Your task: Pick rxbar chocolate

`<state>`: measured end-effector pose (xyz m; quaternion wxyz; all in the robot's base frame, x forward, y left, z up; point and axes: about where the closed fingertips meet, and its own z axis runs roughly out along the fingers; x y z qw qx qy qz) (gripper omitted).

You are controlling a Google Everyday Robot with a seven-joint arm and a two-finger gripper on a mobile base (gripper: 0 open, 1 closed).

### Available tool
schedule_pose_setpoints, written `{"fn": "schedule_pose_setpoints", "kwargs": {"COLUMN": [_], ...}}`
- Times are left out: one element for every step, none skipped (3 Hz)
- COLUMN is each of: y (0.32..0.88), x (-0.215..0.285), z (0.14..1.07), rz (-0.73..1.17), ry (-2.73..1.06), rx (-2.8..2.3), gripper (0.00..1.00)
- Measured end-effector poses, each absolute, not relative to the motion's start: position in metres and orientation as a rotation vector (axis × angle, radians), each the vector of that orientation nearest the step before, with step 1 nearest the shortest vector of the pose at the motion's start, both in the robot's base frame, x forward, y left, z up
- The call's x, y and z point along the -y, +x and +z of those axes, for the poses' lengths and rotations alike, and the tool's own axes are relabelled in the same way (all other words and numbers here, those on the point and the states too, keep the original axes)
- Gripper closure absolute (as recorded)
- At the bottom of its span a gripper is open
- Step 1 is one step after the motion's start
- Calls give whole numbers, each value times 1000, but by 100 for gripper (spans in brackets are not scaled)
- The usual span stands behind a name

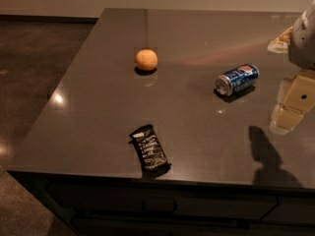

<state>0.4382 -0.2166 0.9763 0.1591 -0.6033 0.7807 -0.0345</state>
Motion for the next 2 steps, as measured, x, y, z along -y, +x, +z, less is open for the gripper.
{"fn": "schedule_pose_setpoints", "kwargs": {"y": [440, 443], "x": [214, 209], "z": [976, 977], "rz": [-95, -87], "ry": [-1730, -1739], "rx": [-2224, -2211], "gripper": [0, 0]}}
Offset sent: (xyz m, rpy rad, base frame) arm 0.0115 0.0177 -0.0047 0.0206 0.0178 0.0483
